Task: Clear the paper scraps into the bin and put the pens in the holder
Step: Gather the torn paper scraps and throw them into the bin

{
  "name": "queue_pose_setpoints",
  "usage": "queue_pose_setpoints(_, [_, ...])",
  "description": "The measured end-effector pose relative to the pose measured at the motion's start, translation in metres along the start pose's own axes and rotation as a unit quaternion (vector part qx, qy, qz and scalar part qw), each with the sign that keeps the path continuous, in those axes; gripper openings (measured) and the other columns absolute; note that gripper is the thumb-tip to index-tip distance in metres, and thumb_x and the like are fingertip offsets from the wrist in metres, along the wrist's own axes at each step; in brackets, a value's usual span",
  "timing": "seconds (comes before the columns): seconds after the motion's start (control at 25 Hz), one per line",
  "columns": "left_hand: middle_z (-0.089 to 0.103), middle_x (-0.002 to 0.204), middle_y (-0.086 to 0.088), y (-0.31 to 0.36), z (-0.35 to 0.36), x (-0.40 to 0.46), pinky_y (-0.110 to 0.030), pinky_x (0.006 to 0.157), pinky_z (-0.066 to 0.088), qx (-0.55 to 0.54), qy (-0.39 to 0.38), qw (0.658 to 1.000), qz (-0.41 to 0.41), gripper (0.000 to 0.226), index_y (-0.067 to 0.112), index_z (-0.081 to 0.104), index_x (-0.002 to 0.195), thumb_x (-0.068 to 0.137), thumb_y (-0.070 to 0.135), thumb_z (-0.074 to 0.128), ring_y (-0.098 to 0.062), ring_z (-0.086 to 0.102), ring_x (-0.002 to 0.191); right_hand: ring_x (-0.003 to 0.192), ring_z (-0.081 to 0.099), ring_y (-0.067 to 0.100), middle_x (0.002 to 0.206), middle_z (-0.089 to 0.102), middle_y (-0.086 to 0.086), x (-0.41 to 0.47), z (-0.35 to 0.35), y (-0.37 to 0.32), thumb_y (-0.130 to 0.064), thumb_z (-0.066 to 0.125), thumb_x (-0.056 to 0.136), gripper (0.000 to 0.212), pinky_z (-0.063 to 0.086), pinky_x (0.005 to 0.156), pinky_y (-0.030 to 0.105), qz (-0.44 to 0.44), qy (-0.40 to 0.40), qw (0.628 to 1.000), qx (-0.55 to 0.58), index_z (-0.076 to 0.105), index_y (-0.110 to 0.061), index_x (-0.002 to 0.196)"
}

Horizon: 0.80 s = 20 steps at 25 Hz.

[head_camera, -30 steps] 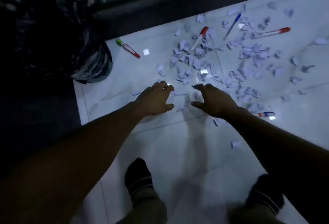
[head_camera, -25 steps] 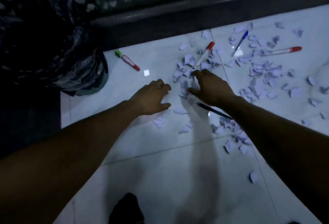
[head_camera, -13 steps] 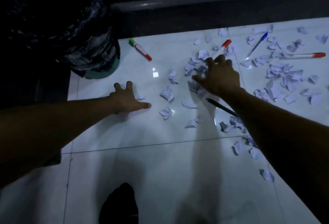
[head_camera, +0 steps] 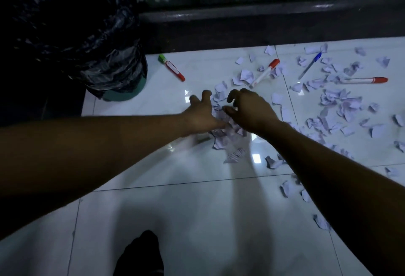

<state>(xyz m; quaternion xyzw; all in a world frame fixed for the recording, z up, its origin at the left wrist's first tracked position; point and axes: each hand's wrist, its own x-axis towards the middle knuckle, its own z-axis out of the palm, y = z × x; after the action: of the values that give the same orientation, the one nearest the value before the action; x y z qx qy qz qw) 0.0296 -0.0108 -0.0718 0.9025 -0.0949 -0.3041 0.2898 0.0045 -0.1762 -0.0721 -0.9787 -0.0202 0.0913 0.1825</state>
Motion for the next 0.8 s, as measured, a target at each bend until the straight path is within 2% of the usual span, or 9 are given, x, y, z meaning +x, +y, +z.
queue_pose_setpoints(0.04, [0.026, 0.138, -0.016, -0.006, -0.006, -0.001, -0.031, 0.095, 0.045, 0.033, -0.006, 0.999, 0.013, 0.106, 0.019, 0.015, 0.150, 0.072, 0.047, 0.082, -0.034, 0.048, 0.123, 0.091, 0.064, 0.028, 0.101, 0.065, 0.008, -0.007, -0.008, 0.001, -0.050, 0.061, 0.090, 0.036, 0.051, 0.075, 0.036, -0.007, -0.016, 1.000, -0.012, 0.060, -0.019, 0.108])
queue_pose_setpoints(0.12, [0.025, 0.138, -0.016, -0.024, -0.018, -0.001, -0.039, 0.105, 0.044, 0.109, -0.011, 0.994, 0.008, 0.106, 0.021, 0.016, 0.150, 0.071, 0.052, 0.080, -0.036, 0.043, 0.128, 0.078, 0.068, 0.022, 0.088, 0.067, 0.002, -0.022, -0.021, 0.002, -0.053, 0.066, 0.087, 0.035, 0.050, 0.064, 0.029, -0.020, -0.184, 0.982, -0.019, 0.060, -0.019, 0.097])
queue_pose_setpoints(0.24, [0.023, 0.143, -0.016, -0.042, -0.029, -0.002, -0.040, 0.105, 0.041, 0.133, -0.005, 0.988, -0.073, 0.097, 0.021, 0.016, 0.151, 0.078, 0.049, 0.072, -0.037, 0.035, 0.135, 0.072, 0.074, 0.019, 0.085, 0.072, 0.000, -0.050, -0.014, -0.008, -0.043, 0.073, 0.085, 0.030, 0.051, 0.057, 0.023, 0.003, -0.427, 0.903, -0.036, 0.066, -0.017, 0.099])
queue_pose_setpoints(0.32, [0.022, 0.144, -0.017, -0.041, -0.028, -0.002, -0.040, 0.103, 0.041, 0.114, -0.006, 0.987, -0.115, 0.093, 0.019, 0.016, 0.152, 0.081, 0.048, 0.069, -0.038, 0.035, 0.134, 0.089, 0.068, 0.021, 0.098, 0.070, 0.002, -0.054, 0.005, -0.009, -0.041, 0.071, 0.086, 0.031, 0.048, 0.067, 0.026, -0.046, -0.387, 0.917, -0.086, 0.067, -0.018, 0.106])
queue_pose_setpoints(0.4, [0.021, 0.144, -0.017, -0.033, -0.020, -0.001, -0.039, 0.103, 0.043, 0.092, -0.014, 0.989, -0.113, 0.092, 0.017, 0.017, 0.152, 0.081, 0.045, 0.070, -0.038, 0.040, 0.131, 0.098, 0.062, 0.025, 0.106, 0.066, 0.005, -0.047, 0.016, -0.008, -0.038, 0.070, 0.086, 0.029, 0.046, 0.073, 0.031, -0.077, -0.265, 0.958, -0.076, 0.064, -0.018, 0.107])
queue_pose_setpoints(0.56, [0.024, 0.142, -0.016, -0.013, -0.009, 0.006, -0.040, 0.101, 0.047, 0.058, -0.050, 0.996, -0.038, 0.089, 0.019, 0.018, 0.152, 0.082, 0.034, 0.072, -0.037, 0.049, 0.122, 0.090, 0.063, 0.028, 0.099, 0.061, 0.004, -0.028, 0.010, -0.001, -0.042, 0.069, 0.083, 0.029, 0.045, 0.066, 0.032, -0.024, -0.070, 0.997, -0.020, 0.055, -0.022, 0.098])
queue_pose_setpoints(0.64, [0.025, 0.140, -0.018, -0.008, -0.017, 0.013, -0.042, 0.102, 0.046, 0.101, -0.046, 0.994, -0.002, 0.093, 0.019, 0.015, 0.151, 0.080, 0.036, 0.073, -0.039, 0.047, 0.124, 0.101, 0.061, 0.027, 0.119, 0.057, 0.003, -0.024, 0.005, 0.009, -0.061, 0.072, 0.074, 0.060, 0.052, 0.072, 0.037, 0.011, -0.013, 0.999, -0.038, 0.049, -0.029, 0.119])
queue_pose_setpoints(0.72, [0.022, 0.143, -0.018, -0.010, -0.026, 0.022, -0.044, 0.106, 0.043, 0.157, -0.051, 0.986, -0.001, 0.112, 0.021, 0.008, 0.153, 0.071, 0.050, 0.078, -0.040, 0.039, 0.131, 0.127, 0.048, 0.030, 0.149, 0.038, 0.004, -0.019, 0.000, 0.016, -0.077, 0.071, 0.060, 0.104, 0.054, 0.086, 0.047, 0.047, -0.065, 0.995, -0.057, 0.025, -0.040, 0.146])
queue_pose_setpoints(0.8, [0.015, 0.149, -0.018, -0.012, -0.030, 0.027, -0.045, 0.110, 0.040, 0.219, -0.100, 0.970, -0.023, 0.139, 0.024, -0.005, 0.156, 0.056, 0.067, 0.081, -0.041, 0.034, 0.136, 0.141, 0.032, 0.035, 0.162, 0.016, 0.005, -0.016, 0.002, 0.019, -0.083, 0.072, 0.052, 0.130, 0.048, 0.095, 0.054, 0.058, -0.128, 0.986, -0.090, 0.000, -0.043, 0.153])
